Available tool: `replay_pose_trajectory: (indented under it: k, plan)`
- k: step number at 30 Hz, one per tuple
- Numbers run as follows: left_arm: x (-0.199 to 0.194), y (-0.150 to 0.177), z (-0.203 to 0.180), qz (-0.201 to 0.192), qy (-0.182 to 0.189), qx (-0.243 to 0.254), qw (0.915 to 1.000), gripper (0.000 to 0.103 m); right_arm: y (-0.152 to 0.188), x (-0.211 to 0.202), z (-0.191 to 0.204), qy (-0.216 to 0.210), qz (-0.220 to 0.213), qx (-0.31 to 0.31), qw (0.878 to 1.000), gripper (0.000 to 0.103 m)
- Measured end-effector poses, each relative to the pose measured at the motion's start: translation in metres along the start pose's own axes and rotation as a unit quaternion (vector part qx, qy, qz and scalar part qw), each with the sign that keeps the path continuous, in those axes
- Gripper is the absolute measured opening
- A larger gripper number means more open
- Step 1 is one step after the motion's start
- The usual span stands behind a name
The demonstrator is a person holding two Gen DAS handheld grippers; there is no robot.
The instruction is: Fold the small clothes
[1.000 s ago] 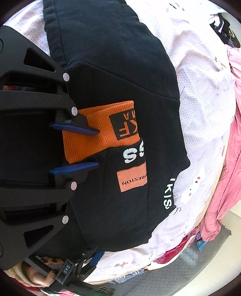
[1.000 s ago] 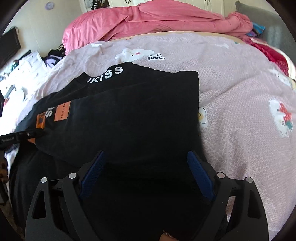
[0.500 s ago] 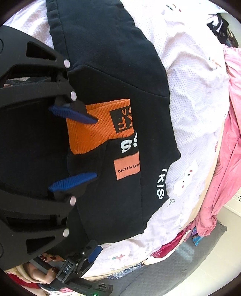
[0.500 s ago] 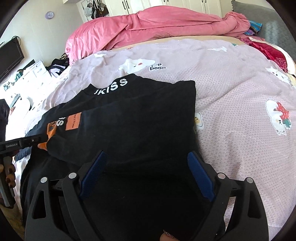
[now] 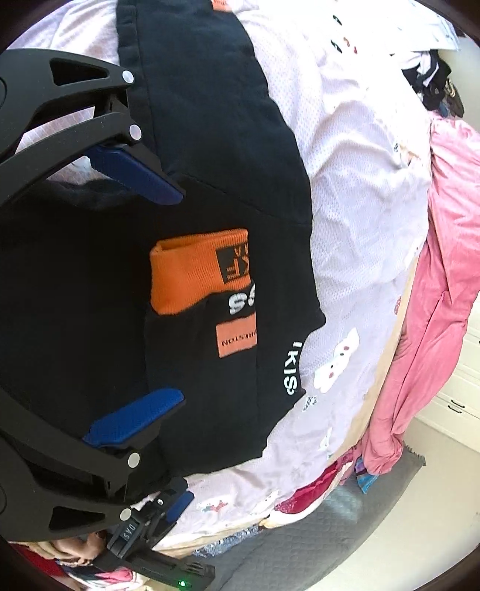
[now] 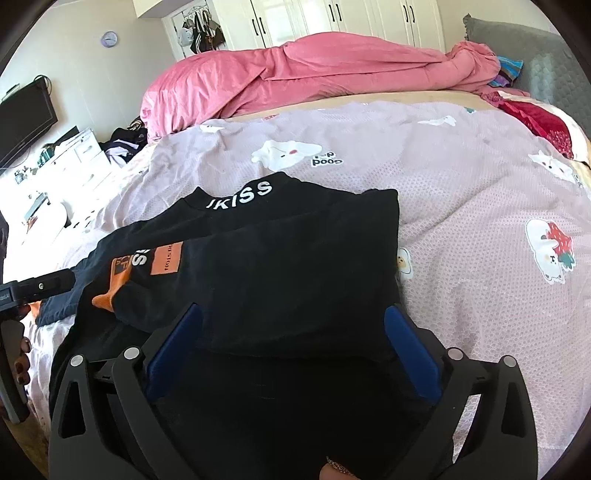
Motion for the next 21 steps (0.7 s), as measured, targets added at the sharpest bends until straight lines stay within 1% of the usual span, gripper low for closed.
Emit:
replay_pose_trajectory:
  k: [4, 12, 16, 21]
  plan:
    - [-0.004, 0.005, 0.003, -0.008, -0.024, 0.000, 0.9997, 0.094, 0.001, -0.002, 0.005, 0.002, -0.007, -0.004, 1.000, 0.099]
    - [-0.018, 0.011, 0.019, -0.027, -0.031, -0.026, 0.9988, 0.094, 0.003, -0.007, 0.024, 0.008, -0.017, -0.027, 0.999, 0.099]
    - [-0.025, 0.015, 0.027, -0.038, -0.052, -0.036, 0.9973, 0.094, 0.004, -0.009, 0.039, 0.005, -0.020, -0.044, 0.999, 0.099]
    - [-0.032, 0.020, 0.037, -0.048, -0.063, -0.047, 0.9958, 0.094, 0.006, -0.015, 0.059, -0.005, -0.026, -0.064, 0.998, 0.099]
Point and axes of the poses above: each gripper's, at about its wrist camera, not at the fingertips, and x roughly the way its jaws point, z to its left, y to its underside, the point moved 1 cm from there along x, roughly the way its jaws point, and after that the axes turned 15 degrees about z, right-handed, at the moved point
